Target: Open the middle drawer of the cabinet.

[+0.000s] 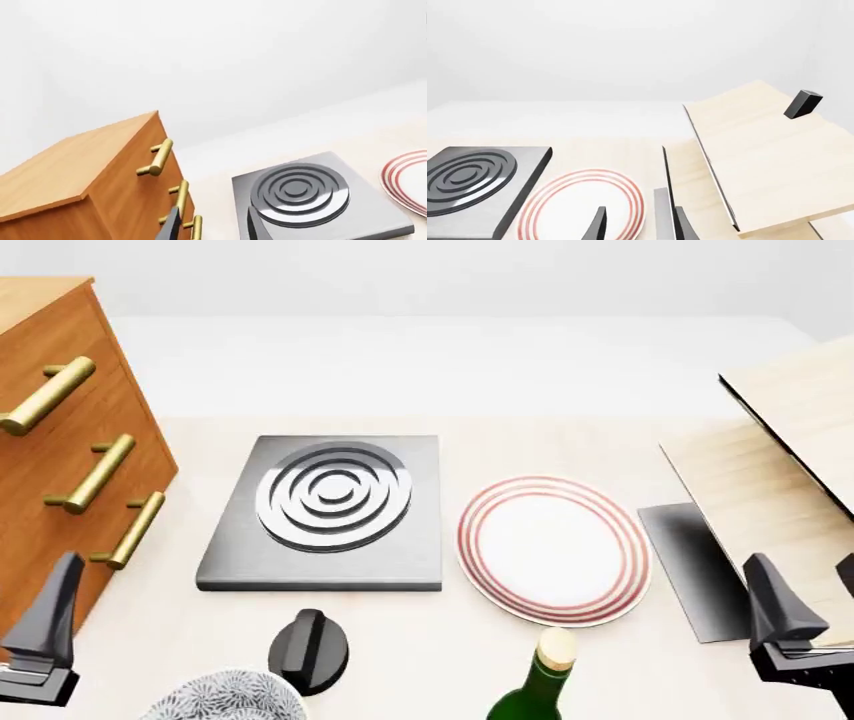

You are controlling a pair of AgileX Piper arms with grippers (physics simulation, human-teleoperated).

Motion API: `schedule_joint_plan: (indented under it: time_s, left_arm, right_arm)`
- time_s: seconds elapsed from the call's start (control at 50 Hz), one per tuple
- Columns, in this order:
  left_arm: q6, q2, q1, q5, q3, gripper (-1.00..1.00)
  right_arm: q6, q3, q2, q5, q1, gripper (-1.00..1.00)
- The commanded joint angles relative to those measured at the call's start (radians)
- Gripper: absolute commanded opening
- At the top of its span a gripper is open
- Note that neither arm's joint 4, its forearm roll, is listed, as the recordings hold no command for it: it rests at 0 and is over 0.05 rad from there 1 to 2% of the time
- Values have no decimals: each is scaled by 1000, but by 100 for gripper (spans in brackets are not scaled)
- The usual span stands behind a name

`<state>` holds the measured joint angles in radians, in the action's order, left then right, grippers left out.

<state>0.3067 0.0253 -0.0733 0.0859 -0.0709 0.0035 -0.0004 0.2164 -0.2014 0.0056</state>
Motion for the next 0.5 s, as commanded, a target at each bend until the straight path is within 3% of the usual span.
schedule_joint_plan:
  time_s: [0.02, 0.28, 0.42, 0.5]
  left_arm:
    - [101, 85, -41, 31, -50, 100]
    - [216, 243, -131, 116, -104, 100]
    - [305, 322, -136, 139, -133, 100]
    - [318, 357, -120, 139, -158, 100]
  right_arm:
    - [1, 0, -52, 48, -2, 100]
    - [1, 0, -52, 48, -2, 100]
    - [0, 0, -52, 48, -2, 100]
    - [0, 0, -52, 48, -1, 100]
